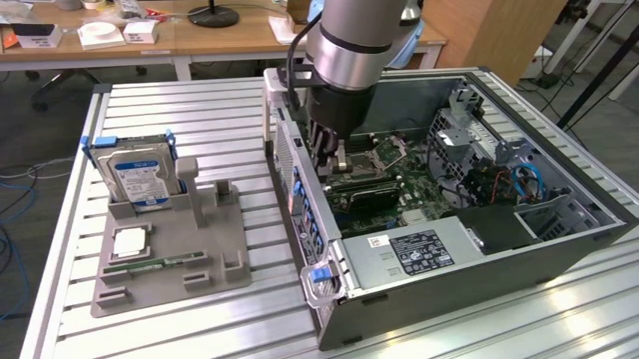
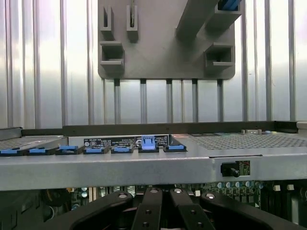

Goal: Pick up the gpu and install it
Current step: 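Press down on the gpu until it lock into place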

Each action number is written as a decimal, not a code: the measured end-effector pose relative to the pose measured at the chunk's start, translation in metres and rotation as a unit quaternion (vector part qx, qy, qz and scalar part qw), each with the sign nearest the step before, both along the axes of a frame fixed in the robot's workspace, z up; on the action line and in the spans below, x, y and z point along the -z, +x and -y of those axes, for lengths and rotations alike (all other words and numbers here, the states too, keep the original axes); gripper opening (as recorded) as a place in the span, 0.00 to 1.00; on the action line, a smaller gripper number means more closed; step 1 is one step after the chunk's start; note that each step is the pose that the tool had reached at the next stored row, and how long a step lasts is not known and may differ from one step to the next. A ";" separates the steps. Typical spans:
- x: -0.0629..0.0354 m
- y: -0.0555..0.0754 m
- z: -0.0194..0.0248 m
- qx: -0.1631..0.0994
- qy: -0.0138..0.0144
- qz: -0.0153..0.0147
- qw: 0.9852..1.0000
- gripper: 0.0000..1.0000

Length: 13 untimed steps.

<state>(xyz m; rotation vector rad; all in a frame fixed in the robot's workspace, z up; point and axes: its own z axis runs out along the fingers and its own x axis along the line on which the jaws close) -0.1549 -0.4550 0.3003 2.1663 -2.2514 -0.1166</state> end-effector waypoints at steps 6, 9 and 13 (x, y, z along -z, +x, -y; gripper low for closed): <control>0.0032 0.000 0.0000 0.000 -0.001 0.001 1.000 0.11; 0.0042 0.000 0.0001 0.000 0.000 0.002 1.000 0.11; 0.0041 0.000 -0.0001 0.000 0.000 0.003 1.000 0.11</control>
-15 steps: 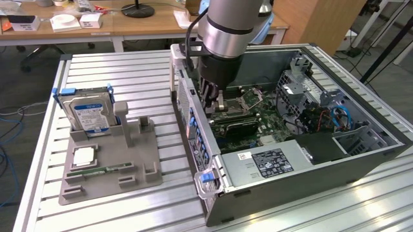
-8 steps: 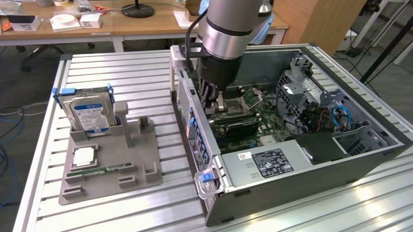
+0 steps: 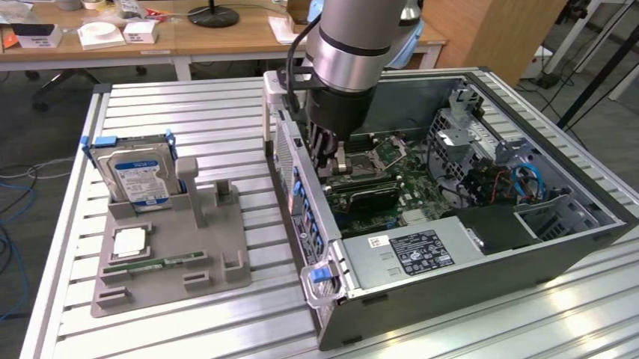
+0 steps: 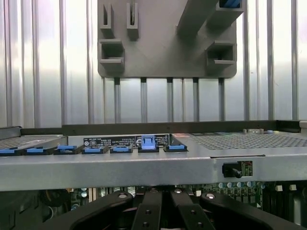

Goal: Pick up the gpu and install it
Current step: 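Press down on the gpu until it lock into place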

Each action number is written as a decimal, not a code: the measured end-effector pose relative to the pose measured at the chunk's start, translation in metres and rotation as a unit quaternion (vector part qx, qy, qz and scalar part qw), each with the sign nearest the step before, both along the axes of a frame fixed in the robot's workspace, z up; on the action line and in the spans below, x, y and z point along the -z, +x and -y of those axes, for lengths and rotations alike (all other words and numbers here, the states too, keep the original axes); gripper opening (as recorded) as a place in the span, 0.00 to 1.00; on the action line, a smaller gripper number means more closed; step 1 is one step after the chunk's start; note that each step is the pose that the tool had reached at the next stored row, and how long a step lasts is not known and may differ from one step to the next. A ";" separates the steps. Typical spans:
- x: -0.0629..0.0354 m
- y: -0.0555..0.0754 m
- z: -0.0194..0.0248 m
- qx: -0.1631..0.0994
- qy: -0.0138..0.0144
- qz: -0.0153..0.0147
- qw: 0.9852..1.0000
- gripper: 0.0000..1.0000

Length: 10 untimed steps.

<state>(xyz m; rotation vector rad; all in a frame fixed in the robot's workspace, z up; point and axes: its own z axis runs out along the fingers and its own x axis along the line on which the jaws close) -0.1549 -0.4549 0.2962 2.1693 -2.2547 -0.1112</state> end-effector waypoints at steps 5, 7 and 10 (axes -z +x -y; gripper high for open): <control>-0.0060 0.000 0.0000 0.000 0.000 0.000 1.000 0.11; -0.0102 0.000 0.0000 0.000 0.000 0.000 1.000 0.11; -0.0103 0.000 0.0001 0.000 0.000 0.001 1.000 0.11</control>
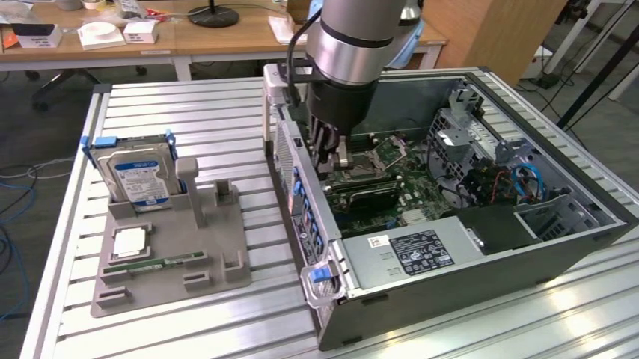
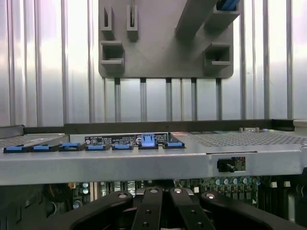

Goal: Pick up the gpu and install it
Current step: 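Press down on the gpu until it lock into place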

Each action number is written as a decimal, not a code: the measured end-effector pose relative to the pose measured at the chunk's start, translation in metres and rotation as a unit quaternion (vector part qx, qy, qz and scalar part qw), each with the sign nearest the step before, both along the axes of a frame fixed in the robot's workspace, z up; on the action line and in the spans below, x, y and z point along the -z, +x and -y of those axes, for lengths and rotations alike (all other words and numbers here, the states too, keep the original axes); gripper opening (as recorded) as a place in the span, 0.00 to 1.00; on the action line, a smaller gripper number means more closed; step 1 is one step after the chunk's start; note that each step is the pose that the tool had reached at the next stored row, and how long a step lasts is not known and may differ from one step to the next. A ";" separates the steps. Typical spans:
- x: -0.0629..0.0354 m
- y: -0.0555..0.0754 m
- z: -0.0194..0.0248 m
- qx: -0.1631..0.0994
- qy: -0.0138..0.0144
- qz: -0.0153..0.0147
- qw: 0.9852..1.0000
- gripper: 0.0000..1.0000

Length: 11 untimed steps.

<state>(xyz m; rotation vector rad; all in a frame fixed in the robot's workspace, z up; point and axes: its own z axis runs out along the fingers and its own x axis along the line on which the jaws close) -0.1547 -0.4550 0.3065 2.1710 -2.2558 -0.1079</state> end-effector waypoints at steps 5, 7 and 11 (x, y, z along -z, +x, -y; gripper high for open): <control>0.0016 0.003 0.0000 0.000 0.000 0.007 1.000 0.11; 0.0037 0.006 0.0000 0.000 0.000 0.010 1.000 0.11; 0.0107 0.021 -0.0001 0.000 0.000 0.010 1.000 0.11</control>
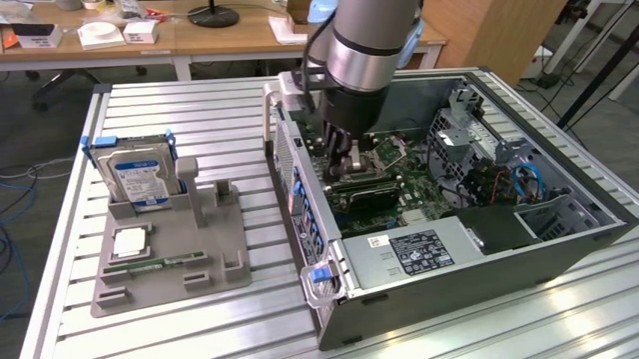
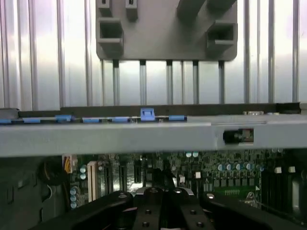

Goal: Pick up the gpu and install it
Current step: 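Press down on the gpu until it lock into place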

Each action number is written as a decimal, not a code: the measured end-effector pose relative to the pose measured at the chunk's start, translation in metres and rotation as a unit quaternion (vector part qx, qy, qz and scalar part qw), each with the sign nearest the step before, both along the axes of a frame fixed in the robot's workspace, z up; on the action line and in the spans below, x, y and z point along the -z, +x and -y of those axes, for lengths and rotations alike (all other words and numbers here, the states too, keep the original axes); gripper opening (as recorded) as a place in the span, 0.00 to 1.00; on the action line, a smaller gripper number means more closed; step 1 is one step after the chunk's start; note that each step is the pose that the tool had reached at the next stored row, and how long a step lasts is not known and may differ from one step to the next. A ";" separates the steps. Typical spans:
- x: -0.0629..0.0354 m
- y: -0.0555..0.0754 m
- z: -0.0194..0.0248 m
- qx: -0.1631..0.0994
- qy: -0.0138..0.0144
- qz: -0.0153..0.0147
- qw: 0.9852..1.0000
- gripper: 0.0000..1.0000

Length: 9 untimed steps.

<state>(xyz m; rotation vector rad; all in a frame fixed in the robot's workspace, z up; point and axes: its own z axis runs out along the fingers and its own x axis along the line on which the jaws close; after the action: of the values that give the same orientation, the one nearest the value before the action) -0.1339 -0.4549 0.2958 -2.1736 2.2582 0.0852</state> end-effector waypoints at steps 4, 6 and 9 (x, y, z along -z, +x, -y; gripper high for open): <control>0.0072 0.018 0.0000 0.000 0.000 0.000 1.000 0.11; 0.0109 0.027 0.0000 0.000 0.000 0.000 1.000 0.11; 0.0163 0.040 0.0000 0.000 0.000 0.000 1.000 0.11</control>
<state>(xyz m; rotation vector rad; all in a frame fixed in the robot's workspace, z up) -0.0943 -0.4549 0.2795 -2.1738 2.2579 0.0851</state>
